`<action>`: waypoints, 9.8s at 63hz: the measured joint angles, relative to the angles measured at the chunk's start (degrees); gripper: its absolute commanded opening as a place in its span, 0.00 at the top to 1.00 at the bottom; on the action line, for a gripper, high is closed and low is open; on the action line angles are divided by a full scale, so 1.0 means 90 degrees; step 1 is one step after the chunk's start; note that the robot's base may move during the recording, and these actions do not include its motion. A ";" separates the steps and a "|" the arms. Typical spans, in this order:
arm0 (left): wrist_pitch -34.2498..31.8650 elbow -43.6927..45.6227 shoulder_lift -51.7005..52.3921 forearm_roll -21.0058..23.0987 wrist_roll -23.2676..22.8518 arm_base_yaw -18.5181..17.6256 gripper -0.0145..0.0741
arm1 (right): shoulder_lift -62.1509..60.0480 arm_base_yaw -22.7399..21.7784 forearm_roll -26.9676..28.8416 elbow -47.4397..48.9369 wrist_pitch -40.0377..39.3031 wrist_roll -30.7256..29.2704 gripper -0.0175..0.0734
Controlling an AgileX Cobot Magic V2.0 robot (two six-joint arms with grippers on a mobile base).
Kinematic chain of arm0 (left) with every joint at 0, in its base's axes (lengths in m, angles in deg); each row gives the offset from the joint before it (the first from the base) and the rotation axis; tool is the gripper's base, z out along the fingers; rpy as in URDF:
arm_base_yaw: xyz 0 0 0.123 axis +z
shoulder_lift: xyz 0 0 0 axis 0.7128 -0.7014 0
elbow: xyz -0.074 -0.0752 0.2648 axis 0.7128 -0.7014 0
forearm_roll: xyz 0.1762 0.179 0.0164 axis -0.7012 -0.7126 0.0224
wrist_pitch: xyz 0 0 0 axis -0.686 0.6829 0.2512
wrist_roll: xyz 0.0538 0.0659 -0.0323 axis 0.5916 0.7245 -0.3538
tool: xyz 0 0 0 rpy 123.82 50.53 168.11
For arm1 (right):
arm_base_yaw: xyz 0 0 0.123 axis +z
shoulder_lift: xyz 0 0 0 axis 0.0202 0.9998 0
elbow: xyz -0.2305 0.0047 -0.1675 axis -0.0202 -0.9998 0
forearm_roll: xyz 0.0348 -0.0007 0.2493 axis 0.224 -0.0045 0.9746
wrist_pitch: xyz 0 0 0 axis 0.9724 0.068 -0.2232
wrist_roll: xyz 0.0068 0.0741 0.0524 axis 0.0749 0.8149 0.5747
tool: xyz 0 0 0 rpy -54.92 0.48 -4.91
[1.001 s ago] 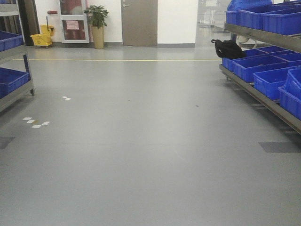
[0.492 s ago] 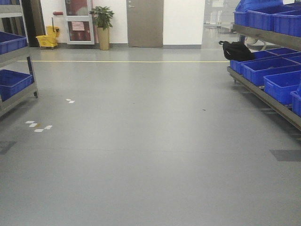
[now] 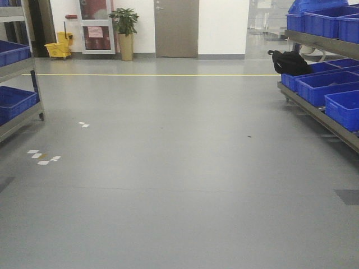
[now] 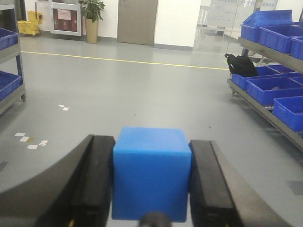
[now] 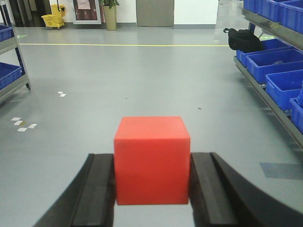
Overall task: Sort and place red and blue blocks on shelf
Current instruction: 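Drive forward along the aisle beside the bin shelves, then turn the base toward the shelf with blue bins and stop, then drive the base up to the blue-bin shelf holding both cubes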
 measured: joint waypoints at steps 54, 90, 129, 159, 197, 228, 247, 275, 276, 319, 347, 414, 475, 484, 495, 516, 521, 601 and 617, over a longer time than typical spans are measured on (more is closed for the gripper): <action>0.0000 0.0000 0.0000 0.0000 0.0005 0.0000 0.47 | 0.0000 0.0000 0.0000 0.0000 0.0000 0.0000 0.40; 0.0000 0.0000 0.0000 0.0000 0.0005 0.0000 0.47 | 0.0000 0.0000 0.0000 0.0000 0.0000 0.0000 0.40; 0.0000 0.0000 0.0000 0.0000 0.0005 0.0000 0.47 | 0.0000 0.0000 0.0000 0.0000 0.0000 0.0000 0.40; 0.0000 0.0000 0.0000 0.0000 0.0005 0.0000 0.47 | 0.0000 0.0000 0.0000 0.0000 0.0000 0.0000 0.40; -0.0005 0.0000 -0.0369 0.0000 0.0005 0.0000 0.47 | 0.0000 0.0000 0.0000 0.0000 0.0000 0.0000 0.40; -0.0044 0.0000 -0.2484 0.0000 0.0005 0.0012 0.47 | 0.0000 0.0000 0.0000 0.0000 0.0000 0.0000 0.40; -0.0635 0.0031 -0.4257 -0.0275 0.0005 0.0012 0.47 | 0.0000 0.0000 0.0000 0.0000 0.0000 0.0000 0.40; -0.0857 0.0507 -0.4799 -0.1150 0.0005 0.0012 0.47 | 0.0000 0.0000 0.0000 0.0000 0.0000 0.0000 0.40; -0.0857 0.0507 -0.4751 -0.1150 0.0005 0.0012 0.47 | 0.0000 0.0000 0.0000 0.0000 0.0000 0.0000 0.40; -0.0857 0.0507 -0.1819 -0.1175 0.0005 0.0012 0.47 | 0.0000 0.0000 0.0000 0.0000 0.0000 0.0000 0.40; -0.0665 0.0507 -0.0174 -0.0915 0.0005 0.0012 0.47 | 0.0000 0.0000 0.0000 0.0000 0.0000 0.0000 0.40; 0.0211 0.0110 0.0820 -0.0172 0.0005 0.0012 0.47 | 0.0000 0.0000 0.0000 0.0000 0.0000 0.0000 0.40; 0.0212 0.0097 0.0820 -0.0161 0.0005 0.0012 0.47 | 0.0000 0.0000 0.0000 0.0000 0.0000 0.0000 0.40; 0.0212 0.0097 0.0820 -0.0161 0.0005 0.0012 0.47 | 0.0000 0.0000 0.0000 0.0000 0.0000 0.0000 0.40; 0.0212 0.0097 0.0820 -0.0161 0.0005 0.0012 0.47 | 0.0000 0.0000 0.0000 0.0000 0.0000 0.0000 0.40; 0.0212 0.0097 0.0820 -0.0161 0.0005 0.0012 0.47 | 0.0000 0.0000 0.0000 0.0000 0.0000 0.0000 0.40; 0.0212 0.0097 0.0820 -0.0161 0.0005 0.0012 0.47 | 0.0000 0.0000 0.0000 0.0000 0.0000 0.0000 0.40; 0.0167 0.0097 0.0820 -0.0161 0.0005 0.0012 0.47 | 0.0000 0.0000 0.0000 0.0000 0.0000 0.0000 0.40; 0.0167 0.0097 0.0820 -0.0161 0.0005 0.0012 0.47 | 0.0000 0.0000 0.0000 0.0000 0.0000 0.0000 0.40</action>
